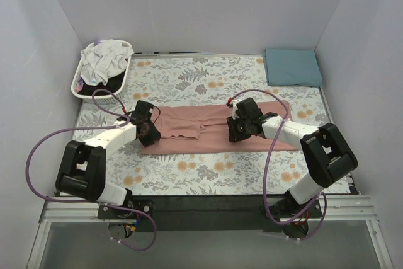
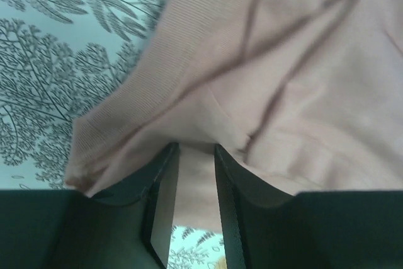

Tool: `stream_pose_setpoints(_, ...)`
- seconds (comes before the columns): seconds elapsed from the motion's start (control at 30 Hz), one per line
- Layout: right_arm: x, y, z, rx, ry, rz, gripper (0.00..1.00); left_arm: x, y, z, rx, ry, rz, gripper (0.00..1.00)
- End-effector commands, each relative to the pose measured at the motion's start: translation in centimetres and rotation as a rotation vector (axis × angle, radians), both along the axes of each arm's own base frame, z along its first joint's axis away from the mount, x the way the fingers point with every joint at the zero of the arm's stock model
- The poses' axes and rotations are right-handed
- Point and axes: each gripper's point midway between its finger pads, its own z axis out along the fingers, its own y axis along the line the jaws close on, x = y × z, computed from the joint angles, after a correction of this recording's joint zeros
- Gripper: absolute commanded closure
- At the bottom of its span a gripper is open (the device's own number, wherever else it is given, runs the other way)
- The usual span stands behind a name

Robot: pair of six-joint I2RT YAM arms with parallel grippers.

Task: Fold and stack the t-shirts
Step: Fold the tshirt

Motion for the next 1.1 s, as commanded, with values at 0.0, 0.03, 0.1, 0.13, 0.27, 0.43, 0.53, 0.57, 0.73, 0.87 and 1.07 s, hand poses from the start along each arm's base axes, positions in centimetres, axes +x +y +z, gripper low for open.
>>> stream_pose_setpoints(0.0,-2.1,-2.1,-1.3,-0.085,0.035,0.001,0.62,0.6,2.4,-1.7,0.057,0.046,0.086,0.72)
stream_pose_setpoints(0.03,-2.7,-2.2,-1.7,-0.088,0.051,0.007,0.62,0.9,2.7,-2.9,0.065,0.08,0.09,0.73)
stream_pose_setpoints(0.1,-4.6,-2.5,-3.2,-0.108,0.108,0.018,0.62,3.3,3.2,-3.1,0.074,0.076,0.081,0.73)
stream_pose_setpoints(0.13,-5.4,-2.4,-3.7,-0.11,0.132,0.026,0.62,3.5,3.4,-4.7,0.094,0.129,0.069,0.73)
stream_pose_setpoints(0.27,-9.7,-0.5,-5.0,-0.091,0.243,0.096,0.62,8.9,3.1,-5.1,0.136,0.108,0.016,0.71)
stream_pose_setpoints(0.43,-11.9,4.3,-3.0,-0.036,0.243,0.202,0.62,16.4,2.5,-5.1,0.182,0.042,-0.047,0.68)
stream_pose_setpoints(0.53,-10.7,6.4,-0.6,0.02,0.19,0.243,0.62,20.8,0.7,-3.7,0.137,0.011,-0.076,0.66)
stream_pose_setpoints(0.57,-9.4,7.9,1.3,0.057,0.14,0.258,0.62,23.2,0.1,-1.1,0.115,-0.054,-0.073,0.64)
stream_pose_setpoints(0.73,-4.4,12.4,7.6,0.169,-0.022,0.326,0.59,23.7,-0.2,9.3,0.077,-0.271,-0.068,0.46)
stream_pose_setpoints(0.87,-0.1,15.7,9.2,0.184,-0.11,0.367,0.57,19.5,1.2,14.9,0.087,-0.408,-0.053,0.31)
stream_pose_setpoints(1.07,6.0,20.7,9.7,0.292,-0.145,0.4,0.56,10.4,1.3,14.4,0.018,-0.436,-0.094,0.2)
